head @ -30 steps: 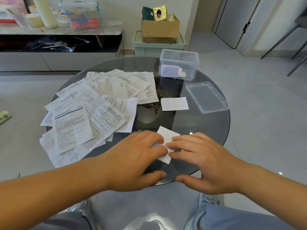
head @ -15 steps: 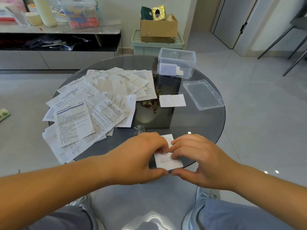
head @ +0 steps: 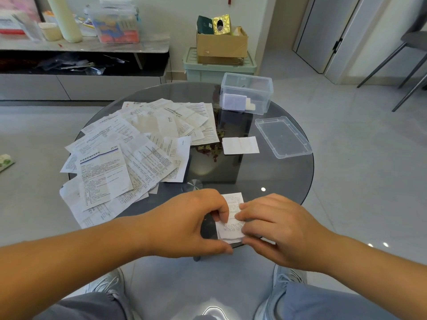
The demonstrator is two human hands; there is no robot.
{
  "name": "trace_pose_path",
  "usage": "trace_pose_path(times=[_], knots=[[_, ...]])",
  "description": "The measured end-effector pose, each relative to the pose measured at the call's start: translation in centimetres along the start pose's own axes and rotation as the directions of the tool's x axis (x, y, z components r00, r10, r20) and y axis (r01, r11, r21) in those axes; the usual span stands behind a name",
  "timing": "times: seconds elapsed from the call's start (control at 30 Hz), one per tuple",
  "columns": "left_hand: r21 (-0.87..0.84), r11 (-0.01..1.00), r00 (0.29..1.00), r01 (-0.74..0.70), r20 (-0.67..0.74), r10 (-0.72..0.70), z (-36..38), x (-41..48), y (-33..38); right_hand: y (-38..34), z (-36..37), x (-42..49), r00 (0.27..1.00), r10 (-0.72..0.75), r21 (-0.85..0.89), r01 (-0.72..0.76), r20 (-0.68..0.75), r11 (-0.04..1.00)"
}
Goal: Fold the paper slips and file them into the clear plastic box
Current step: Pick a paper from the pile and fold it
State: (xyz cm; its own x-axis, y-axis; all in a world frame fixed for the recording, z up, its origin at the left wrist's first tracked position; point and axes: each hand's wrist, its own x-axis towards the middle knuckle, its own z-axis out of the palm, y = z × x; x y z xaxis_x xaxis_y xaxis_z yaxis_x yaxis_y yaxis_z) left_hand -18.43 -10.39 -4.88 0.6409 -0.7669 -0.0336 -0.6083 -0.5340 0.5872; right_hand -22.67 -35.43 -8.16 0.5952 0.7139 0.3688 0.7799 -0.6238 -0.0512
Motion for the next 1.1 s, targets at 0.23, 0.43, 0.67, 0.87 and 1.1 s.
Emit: trace_pose_path(times=[0.23, 0.43, 0.67, 0.87, 1.1], knots=[[0.033, 0.999, 0.996, -0.028, -0.083, 0.031, 0.4, 0.4, -0.1, -0.1, -0.9, 1.4, 0.969, 0.236, 0.228, -0.245, 0.068, 0.942], [-0.188, 0.975, 0.976, 0.117, -0.159, -0.148, -0.1, 1.1, 0.0, 0.4, -2.3, 2.4, 0.862, 0.446, 0.453, -0.505, 0.239, 0.735], [-0.054, 0.974, 0.949, 0.218, -0.22, -0.224, 0.1, 2.5, 0.3, 1.0, -1.7, 4.3, 0.776, 0.582, 0.335, -0.63, 0.243, 0.7], [0.114, 0.97, 0.965, 0.214, -0.181, -0.192, 0.3, 3.3, 0.4, 1.5, -1.5, 5.0, 0.693, 0.641, 0.268, -0.72, 0.329, 0.641], [0.131, 0.953, 0.96, 0.274, -0.099, -0.262, -0.1, 4.0, 0.3, 1.8, -1.7, 5.4, 0.682, 0.599, 0.226, -0.718, 0.42, 0.659]])
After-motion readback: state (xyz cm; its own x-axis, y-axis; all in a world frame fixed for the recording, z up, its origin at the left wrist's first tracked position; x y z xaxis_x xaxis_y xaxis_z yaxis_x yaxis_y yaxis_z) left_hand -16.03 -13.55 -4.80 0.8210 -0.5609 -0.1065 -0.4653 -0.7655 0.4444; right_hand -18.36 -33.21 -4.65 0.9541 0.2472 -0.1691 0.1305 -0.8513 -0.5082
